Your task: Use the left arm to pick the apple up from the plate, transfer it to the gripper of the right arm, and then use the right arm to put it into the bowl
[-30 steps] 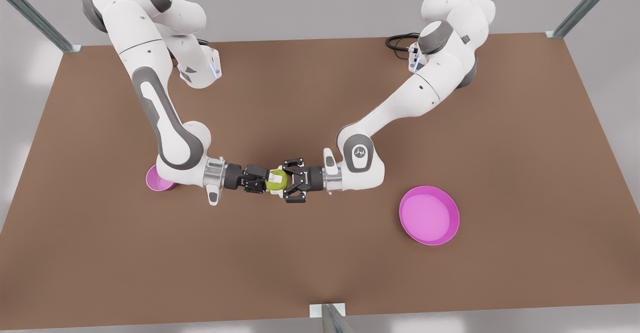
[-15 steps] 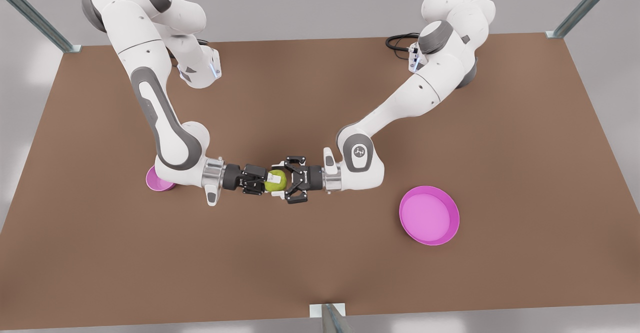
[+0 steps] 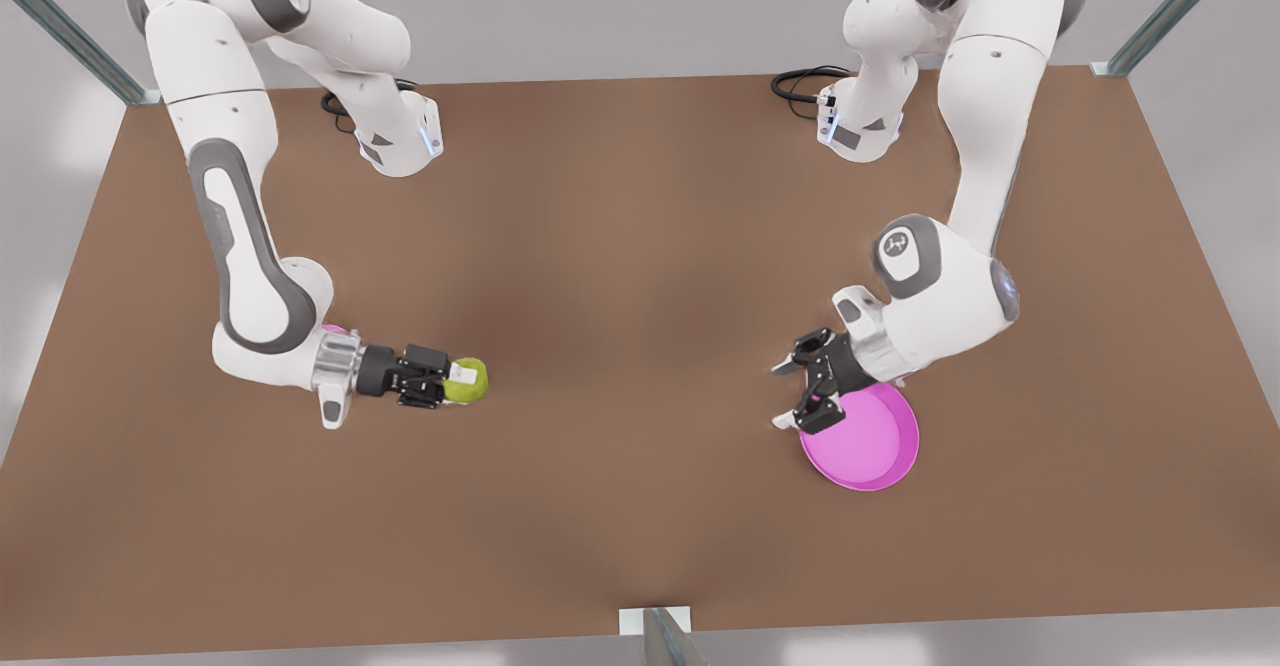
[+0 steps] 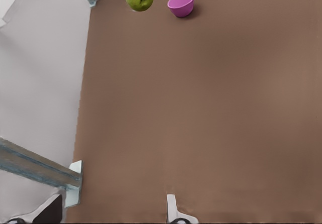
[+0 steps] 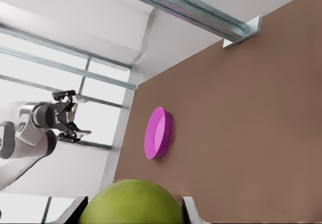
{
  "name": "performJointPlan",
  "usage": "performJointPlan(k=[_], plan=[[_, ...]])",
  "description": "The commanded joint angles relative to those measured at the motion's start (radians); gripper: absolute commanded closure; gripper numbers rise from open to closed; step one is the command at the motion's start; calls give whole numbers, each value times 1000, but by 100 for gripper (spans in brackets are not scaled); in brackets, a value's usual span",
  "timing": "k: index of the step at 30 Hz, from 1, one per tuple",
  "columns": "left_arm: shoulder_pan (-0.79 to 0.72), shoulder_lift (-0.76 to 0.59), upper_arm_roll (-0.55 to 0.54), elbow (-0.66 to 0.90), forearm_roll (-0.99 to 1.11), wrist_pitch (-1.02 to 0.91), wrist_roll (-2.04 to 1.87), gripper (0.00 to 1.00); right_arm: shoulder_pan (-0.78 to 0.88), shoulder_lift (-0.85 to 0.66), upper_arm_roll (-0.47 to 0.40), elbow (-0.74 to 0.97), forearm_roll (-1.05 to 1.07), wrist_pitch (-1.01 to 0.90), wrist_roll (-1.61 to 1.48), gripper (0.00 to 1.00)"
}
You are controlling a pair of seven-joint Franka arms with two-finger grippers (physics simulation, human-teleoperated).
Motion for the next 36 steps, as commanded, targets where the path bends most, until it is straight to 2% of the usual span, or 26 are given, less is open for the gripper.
performJointPlan(k=[1,3,5,6,8,10,13,17,21,23,26,36], plan=[[15,-60,70,126,405,-569,-1648,0,-18,-41,1,11,-324,-99,133,43],[38,-83,84,247,442,-689,-1894,0,-18,-113,-9,15,-540,-131,330,43],[49,-114,110,247,523,-697,-1919,0,-55,-130,-11,16,-683,-167,408,43],[33,-154,190,244,526,-654,-1917,0,-75,-130,-11,16,-738,-167,444,43],[-14,-261,261,89,525,-580,-1874,0,-87,-130,-9,21,-850,-165,519,43],[-8,-178,270,248,531,-672,-1874,0,-81,-127,-6,18,-979,-165,624,43],[-17,-149,265,256,582,-645,-1871,0,-94,-80,-11,18,-1134,-112,635,43],[-30,-132,264,264,579,-637,-1876,0,-152,3,-14,36,-1260,-20,632,43],[-33,-132,262,264,576,-637,-1876,0,-155,-12,-11,-5,-1352,11,630,43],[-33,-132,262,264,576,-637,-1874,0,-178,-55,1,-94,-1398,95,629,43],[-33,-132,264,264,574,-638,-1874,0,-178,-98,1,-185,-1398,163,625,43],[-33,-119,262,262,571,-638,-1871,0,-221,-55,1,-217,-1441,276,601,43]])
